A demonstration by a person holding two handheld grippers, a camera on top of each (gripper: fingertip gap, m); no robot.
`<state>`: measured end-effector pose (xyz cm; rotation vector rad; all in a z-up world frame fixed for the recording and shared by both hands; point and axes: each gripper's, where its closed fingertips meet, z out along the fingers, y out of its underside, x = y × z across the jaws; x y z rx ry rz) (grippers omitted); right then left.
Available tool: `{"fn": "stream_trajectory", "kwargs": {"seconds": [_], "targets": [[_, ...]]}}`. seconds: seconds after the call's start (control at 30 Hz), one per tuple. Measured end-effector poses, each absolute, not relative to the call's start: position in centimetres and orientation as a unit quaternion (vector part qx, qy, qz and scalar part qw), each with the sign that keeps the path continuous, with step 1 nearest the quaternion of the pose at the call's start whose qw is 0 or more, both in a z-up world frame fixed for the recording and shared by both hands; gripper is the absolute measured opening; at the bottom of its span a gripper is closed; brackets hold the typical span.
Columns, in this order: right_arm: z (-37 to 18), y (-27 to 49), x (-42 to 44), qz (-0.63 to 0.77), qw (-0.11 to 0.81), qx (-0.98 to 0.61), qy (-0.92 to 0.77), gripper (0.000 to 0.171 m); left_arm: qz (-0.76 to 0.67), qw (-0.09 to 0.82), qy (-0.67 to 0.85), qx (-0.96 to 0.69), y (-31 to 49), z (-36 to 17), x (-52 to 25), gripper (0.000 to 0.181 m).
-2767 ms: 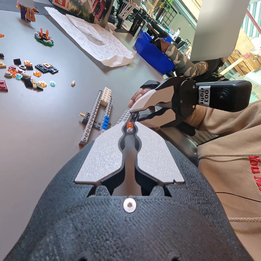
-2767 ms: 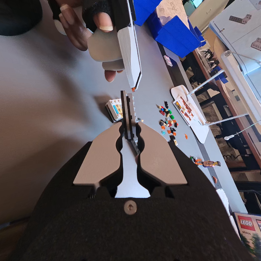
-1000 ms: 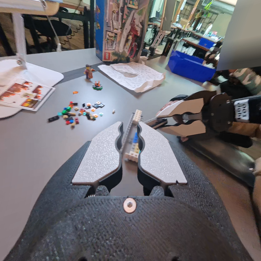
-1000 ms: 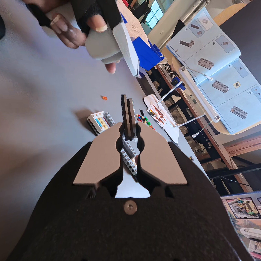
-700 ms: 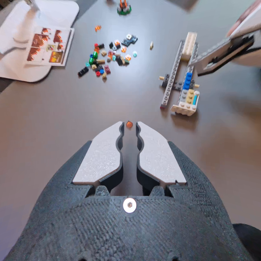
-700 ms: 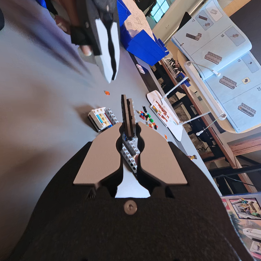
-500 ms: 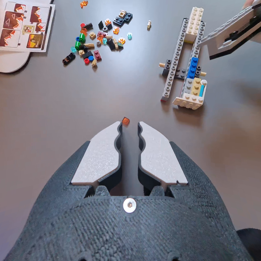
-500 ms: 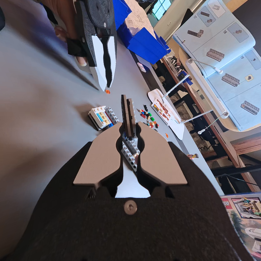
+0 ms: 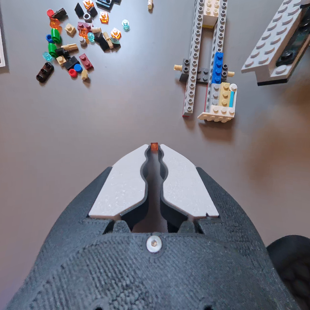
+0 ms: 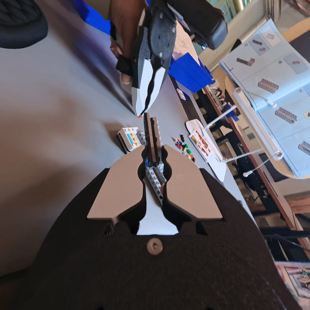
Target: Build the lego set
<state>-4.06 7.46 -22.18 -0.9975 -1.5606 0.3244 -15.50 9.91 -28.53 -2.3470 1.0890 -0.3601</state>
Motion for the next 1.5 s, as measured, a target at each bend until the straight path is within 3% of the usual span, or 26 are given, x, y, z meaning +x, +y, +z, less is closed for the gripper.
{"fn": "stream_trajectory", "kwargs": {"seconds": [0.13, 0.27, 0.4, 0.7, 1.5], "targets": [[-22.3, 6.8, -3.6, 0.162, 0.585, -0.392, -0.692, 0.015, -0.158, 0.254, 0.421, -0.856, 9.1, -28.0, -14.5, 0.008], [-22.2, 6.3, -3.5, 0.181, 0.581, -0.380, -0.697, 0.015, -0.266, 0.276, 0.437, -0.814, 6.6, -22.9, -10.8, 0.008], [-22.3, 5.9, -3.8, 0.173, 0.585, -0.369, -0.701, 0.015, -0.311, 0.235, 0.470, -0.792, 3.5, -19.8, -7.3, 0.008], [-21.4, 4.9, -3.8, 0.169, 0.604, -0.351, -0.695, 0.015, -0.255, 0.168, 0.488, -0.818, 3.0, -19.3, -6.2, 0.008], [-19.7, 4.2, -3.5, 0.202, 0.627, -0.337, -0.673, 0.015, -0.236, 0.163, 0.496, -0.820, 3.3, -18.9, -5.9, 0.010]]}}
